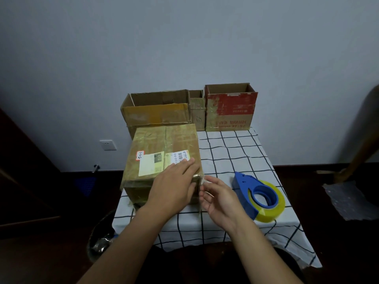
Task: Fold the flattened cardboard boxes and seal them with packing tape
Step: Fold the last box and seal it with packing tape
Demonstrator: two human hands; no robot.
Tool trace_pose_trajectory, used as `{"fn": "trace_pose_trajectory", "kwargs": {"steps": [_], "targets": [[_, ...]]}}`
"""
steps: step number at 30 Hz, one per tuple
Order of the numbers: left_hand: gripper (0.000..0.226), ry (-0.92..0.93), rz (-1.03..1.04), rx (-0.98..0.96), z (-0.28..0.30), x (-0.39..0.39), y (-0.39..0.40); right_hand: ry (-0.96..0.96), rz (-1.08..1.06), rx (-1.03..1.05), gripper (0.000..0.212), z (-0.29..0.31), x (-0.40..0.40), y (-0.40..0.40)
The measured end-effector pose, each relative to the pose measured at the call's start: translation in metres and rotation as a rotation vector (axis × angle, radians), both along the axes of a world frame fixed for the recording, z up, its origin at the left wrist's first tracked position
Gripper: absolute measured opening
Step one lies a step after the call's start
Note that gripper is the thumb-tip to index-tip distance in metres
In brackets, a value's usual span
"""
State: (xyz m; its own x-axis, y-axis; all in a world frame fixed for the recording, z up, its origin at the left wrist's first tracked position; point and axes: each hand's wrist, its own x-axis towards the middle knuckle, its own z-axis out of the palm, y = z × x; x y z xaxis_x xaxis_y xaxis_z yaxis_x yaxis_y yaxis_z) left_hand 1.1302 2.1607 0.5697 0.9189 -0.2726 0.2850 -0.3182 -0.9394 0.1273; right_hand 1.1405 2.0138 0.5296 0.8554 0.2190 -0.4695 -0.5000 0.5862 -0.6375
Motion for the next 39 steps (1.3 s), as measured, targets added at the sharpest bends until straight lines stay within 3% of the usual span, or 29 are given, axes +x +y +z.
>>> {"fn": "trace_pose_trajectory", "kwargs": {"steps": [8, 22, 24, 26, 29, 31, 33, 35, 37, 39], "targets": [[0.052, -0.001, 0.001, -0.007, -0.001, 0.0, 0.002, -0.32, -0.336, -0.395, 0.025, -0.001, 0.002, -0.003], [0.069, 0.066, -0.033, 0.048, 0.0, -0.006, 0.004, -0.268, -0.05, -0.796, 0.018, -0.013, -0.005, 0.017], [0.073, 0.08, -0.048, 0.07, 0.0, -0.005, 0.005, -0.448, -0.137, -0.903, 0.028, -0.016, -0.011, 0.015], [0.077, 0.093, -0.06, 0.066, 0.0, -0.004, 0.005, -0.647, -0.078, -0.977, 0.057, -0.016, -0.013, 0.014], [0.082, 0.132, -0.066, 0.054, -0.001, -0.004, 0.007, -0.718, 0.141, -0.996, 0.077, -0.01, -0.02, 0.023], [0.085, 0.164, -0.11, 0.043, 0.002, -0.005, 0.01, -0.713, 0.146, -1.045, 0.08, -0.013, -0.024, 0.028], [0.085, 0.213, -0.159, -0.117, 0.008, -0.009, 0.014, -0.663, 0.149, -1.044, 0.071, -0.019, -0.024, 0.029], [0.08, 0.111, -0.098, -0.348, 0.012, -0.018, 0.022, -0.642, 0.196, -1.068, 0.06, -0.02, -0.027, 0.029], [0.071, -0.165, 0.195, -0.552, 0.01, -0.029, 0.042, -0.658, 0.224, -1.061, 0.06, -0.016, -0.033, 0.03], [0.064, -0.257, 0.574, -0.764, 0.003, -0.04, 0.069, -0.67, 0.188, -1.02, 0.067, -0.013, -0.035, 0.031]]}}
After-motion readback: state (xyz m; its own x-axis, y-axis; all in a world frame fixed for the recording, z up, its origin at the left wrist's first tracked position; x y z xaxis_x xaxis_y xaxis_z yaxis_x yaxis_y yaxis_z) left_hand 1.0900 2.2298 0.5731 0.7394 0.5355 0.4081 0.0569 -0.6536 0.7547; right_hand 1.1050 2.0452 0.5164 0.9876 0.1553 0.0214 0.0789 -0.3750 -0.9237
